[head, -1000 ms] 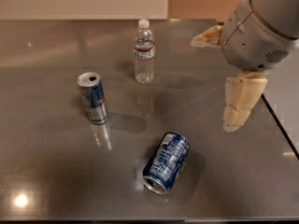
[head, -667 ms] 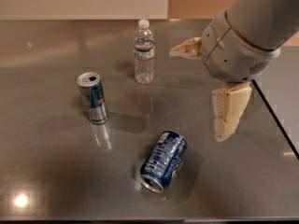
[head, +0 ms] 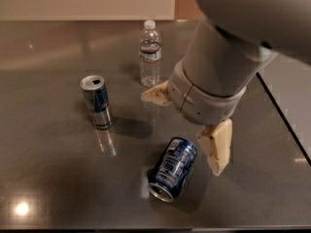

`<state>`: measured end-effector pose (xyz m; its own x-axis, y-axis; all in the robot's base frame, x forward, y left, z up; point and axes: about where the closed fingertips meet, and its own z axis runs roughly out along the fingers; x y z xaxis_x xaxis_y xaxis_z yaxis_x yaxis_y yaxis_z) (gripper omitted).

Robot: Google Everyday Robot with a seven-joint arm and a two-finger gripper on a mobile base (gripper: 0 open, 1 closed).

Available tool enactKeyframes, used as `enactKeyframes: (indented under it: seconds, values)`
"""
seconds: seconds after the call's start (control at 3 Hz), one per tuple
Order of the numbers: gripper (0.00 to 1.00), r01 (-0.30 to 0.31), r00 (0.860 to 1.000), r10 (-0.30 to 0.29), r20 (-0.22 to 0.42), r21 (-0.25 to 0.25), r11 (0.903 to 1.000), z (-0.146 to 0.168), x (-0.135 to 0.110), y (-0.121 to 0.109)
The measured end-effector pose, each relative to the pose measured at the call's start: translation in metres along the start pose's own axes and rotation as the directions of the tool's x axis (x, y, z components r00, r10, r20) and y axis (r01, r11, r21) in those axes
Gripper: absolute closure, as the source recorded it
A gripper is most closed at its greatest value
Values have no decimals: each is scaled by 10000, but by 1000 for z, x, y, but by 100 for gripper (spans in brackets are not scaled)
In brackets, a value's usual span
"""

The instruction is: Place pepsi can upright

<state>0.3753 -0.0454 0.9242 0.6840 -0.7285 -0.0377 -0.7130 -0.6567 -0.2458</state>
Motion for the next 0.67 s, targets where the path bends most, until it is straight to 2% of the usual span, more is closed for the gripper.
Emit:
enactKeyframes:
  seconds: [0.33,0.67]
  values:
    - [0,966,9952,-971,-77,-484,9941,22,-19,4]
    - [0,1585,9872,-1595,-44,-887,9834,40,-31,12]
